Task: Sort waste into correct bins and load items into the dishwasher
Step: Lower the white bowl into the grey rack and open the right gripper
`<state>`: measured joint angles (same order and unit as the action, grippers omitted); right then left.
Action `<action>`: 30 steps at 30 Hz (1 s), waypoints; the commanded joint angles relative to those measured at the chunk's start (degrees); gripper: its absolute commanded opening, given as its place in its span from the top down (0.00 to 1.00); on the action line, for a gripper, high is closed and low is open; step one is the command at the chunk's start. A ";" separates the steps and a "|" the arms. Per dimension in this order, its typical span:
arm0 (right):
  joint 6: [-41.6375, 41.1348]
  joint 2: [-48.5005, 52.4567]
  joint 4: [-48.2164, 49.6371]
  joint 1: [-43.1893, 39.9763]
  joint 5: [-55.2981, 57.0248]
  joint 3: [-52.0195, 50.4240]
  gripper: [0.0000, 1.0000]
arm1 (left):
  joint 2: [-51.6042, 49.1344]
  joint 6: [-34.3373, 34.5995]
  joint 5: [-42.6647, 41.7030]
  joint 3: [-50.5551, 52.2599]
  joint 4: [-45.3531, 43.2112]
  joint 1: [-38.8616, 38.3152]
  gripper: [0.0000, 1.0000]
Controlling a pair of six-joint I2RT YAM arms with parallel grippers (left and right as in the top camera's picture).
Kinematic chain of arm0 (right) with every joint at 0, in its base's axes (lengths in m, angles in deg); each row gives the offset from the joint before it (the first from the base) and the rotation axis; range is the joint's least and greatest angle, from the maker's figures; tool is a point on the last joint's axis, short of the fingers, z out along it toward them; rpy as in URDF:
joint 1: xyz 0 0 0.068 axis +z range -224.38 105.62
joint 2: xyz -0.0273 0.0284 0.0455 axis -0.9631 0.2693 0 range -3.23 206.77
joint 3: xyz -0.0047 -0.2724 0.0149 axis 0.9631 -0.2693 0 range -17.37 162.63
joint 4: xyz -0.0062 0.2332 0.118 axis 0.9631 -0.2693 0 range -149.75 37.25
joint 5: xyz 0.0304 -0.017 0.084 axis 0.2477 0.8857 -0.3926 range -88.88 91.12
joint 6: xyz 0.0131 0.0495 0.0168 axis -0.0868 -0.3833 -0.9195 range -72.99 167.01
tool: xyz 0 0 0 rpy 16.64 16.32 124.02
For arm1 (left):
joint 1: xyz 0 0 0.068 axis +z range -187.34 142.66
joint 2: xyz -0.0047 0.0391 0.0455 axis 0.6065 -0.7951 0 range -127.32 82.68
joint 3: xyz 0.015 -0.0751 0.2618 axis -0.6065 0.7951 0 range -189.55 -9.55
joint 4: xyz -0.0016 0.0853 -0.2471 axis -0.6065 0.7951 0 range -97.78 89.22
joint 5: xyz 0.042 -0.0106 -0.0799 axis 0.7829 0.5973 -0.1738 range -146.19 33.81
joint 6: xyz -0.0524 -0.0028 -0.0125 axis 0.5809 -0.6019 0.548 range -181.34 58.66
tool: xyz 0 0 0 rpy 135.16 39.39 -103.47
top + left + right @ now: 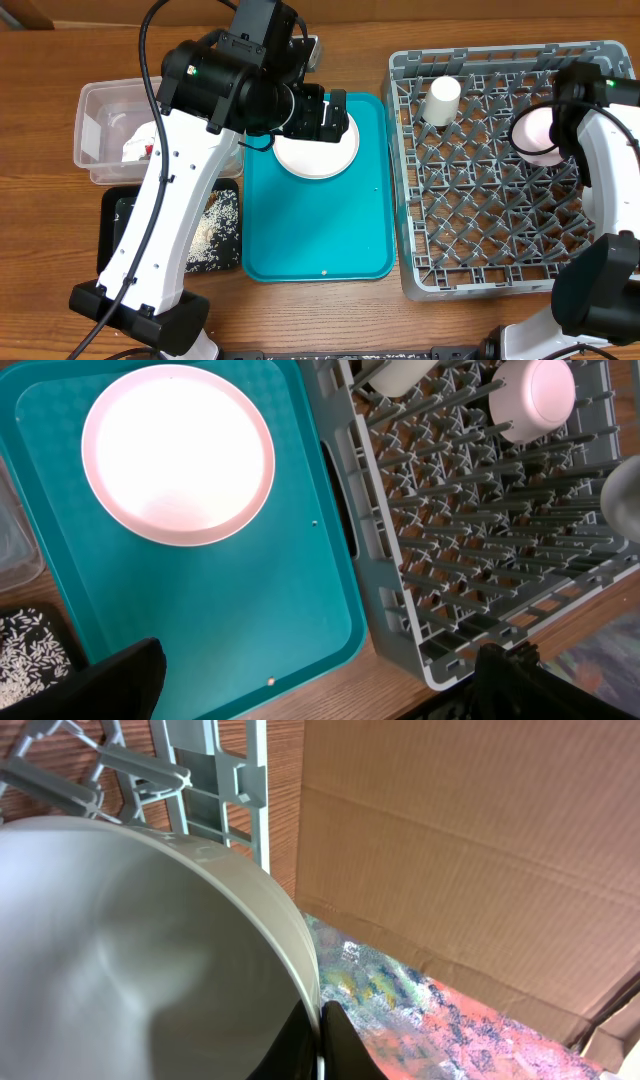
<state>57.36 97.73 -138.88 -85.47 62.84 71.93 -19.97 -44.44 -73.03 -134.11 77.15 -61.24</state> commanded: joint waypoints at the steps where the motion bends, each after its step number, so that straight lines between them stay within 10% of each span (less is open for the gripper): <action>1: 0.37 1.18 0.02 1.14 -1.46 0.00 0.96 | 0.15 -0.63 0.76 -0.59 0.11 0.11 0.00; 15: -0.52 1.29 -1.73 4.39 -7.10 -1.70 0.96 | 0.15 -0.63 0.79 -0.59 0.11 0.11 0.00; 30: 14.78 1.73 12.31 3.98 12.72 -4.96 0.96 | 0.15 -0.63 0.76 -0.59 0.11 0.11 0.00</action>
<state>68.68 99.33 -127.42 -81.40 68.30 66.92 -19.97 -44.44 -73.03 -134.11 77.15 -61.24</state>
